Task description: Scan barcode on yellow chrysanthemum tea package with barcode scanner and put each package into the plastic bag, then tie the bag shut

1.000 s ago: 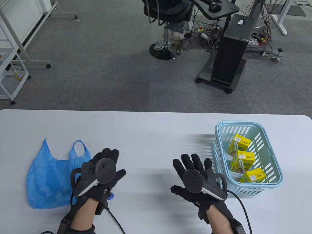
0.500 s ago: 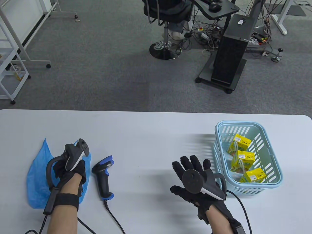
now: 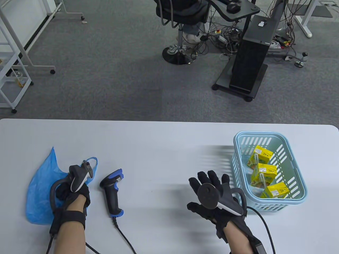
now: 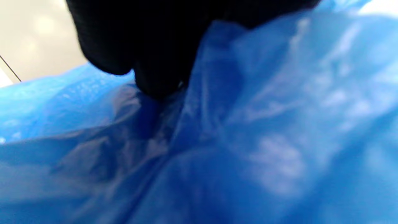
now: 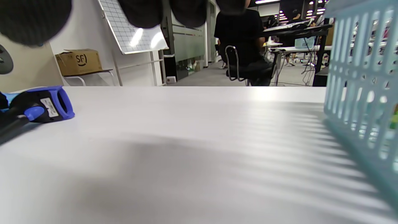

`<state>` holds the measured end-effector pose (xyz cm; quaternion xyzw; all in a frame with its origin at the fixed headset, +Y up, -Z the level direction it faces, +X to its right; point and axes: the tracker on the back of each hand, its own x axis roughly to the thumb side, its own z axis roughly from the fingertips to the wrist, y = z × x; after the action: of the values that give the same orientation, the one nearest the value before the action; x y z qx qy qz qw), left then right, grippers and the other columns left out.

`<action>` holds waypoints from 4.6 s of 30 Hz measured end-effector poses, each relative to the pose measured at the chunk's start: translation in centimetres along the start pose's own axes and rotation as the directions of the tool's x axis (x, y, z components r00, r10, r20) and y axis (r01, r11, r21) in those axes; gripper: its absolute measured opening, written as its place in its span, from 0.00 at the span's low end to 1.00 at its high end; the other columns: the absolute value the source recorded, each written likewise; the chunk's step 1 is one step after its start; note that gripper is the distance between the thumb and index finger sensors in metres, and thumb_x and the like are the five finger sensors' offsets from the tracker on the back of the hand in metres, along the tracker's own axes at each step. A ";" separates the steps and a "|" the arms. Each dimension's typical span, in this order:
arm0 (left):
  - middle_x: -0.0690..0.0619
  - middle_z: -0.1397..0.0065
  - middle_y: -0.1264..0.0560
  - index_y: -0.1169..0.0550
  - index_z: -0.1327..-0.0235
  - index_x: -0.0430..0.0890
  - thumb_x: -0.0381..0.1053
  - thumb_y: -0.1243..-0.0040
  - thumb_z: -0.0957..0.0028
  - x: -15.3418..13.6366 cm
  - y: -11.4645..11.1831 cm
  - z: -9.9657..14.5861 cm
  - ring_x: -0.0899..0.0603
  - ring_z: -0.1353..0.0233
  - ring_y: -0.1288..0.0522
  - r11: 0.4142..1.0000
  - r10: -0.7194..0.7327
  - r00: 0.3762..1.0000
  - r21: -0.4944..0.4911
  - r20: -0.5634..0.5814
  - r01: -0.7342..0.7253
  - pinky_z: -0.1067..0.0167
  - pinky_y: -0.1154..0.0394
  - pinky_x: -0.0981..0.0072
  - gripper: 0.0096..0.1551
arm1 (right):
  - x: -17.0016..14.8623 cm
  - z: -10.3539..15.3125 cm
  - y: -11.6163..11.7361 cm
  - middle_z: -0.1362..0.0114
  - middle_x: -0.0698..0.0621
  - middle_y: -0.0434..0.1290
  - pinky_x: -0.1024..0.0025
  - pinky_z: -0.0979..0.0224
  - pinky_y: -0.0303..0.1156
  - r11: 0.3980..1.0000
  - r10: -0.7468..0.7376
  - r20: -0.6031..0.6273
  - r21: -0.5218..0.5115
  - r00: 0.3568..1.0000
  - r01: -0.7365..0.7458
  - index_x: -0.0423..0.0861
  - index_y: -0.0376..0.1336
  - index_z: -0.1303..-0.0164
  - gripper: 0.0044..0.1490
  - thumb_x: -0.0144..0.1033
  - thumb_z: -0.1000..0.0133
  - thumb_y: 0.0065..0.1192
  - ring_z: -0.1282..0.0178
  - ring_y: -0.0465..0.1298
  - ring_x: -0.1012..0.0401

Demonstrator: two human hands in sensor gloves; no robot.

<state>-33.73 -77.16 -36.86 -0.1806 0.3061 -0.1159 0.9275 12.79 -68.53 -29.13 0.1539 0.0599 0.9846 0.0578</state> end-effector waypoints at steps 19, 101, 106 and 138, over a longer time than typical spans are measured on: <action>0.52 0.31 0.20 0.19 0.47 0.59 0.50 0.31 0.51 -2.9 15.7 14.3 0.44 0.32 0.18 0.669 0.358 0.721 0.375 0.593 -0.642 0.35 0.25 0.45 0.18 | -1.0 1.8 -3.8 0.14 0.46 0.46 0.30 0.23 0.34 0.983 -0.104 -0.014 -0.154 0.995 0.100 0.54 0.47 0.18 0.55 0.58 0.57 0.60 0.13 0.44 0.44; 0.41 0.24 0.25 0.17 0.46 0.55 0.53 0.28 0.52 13.0 2.7 21.5 0.31 0.27 0.23 0.970 0.086 0.614 0.075 0.785 -0.231 0.36 0.30 0.34 0.20 | 3.1 -1.1 4.3 0.39 0.53 0.74 0.48 0.31 0.70 0.962 0.261 -0.045 -0.069 0.964 -0.264 0.52 0.61 0.32 0.38 0.36 0.56 0.63 0.48 0.80 0.59; 0.53 0.44 0.15 0.20 0.50 0.56 0.50 0.26 0.53 13.2 2.5 21.8 0.45 0.43 0.14 0.964 0.039 0.615 0.131 0.788 -0.229 0.41 0.24 0.42 0.18 | 3.2 -1.2 5.0 0.48 0.54 0.74 0.47 0.30 0.68 0.956 0.288 -0.017 -0.046 0.958 -0.288 0.55 0.70 0.39 0.34 0.40 0.58 0.66 0.56 0.76 0.58; 0.54 0.45 0.22 0.17 0.43 0.58 0.50 0.30 0.51 13.5 1.6 21.6 0.42 0.36 0.22 0.964 0.025 0.552 0.126 0.833 -0.234 0.40 0.24 0.35 0.21 | 3.4 -1.1 5.4 0.41 0.53 0.75 0.38 0.24 0.59 0.966 0.249 -0.010 -0.068 0.968 -0.249 0.51 0.65 0.49 0.26 0.36 0.59 0.66 0.43 0.78 0.57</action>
<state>-9.75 -74.44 -28.44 -0.0858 -0.1655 0.0176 0.9823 8.69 -73.56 -28.41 0.1574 0.0064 0.9856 -0.0614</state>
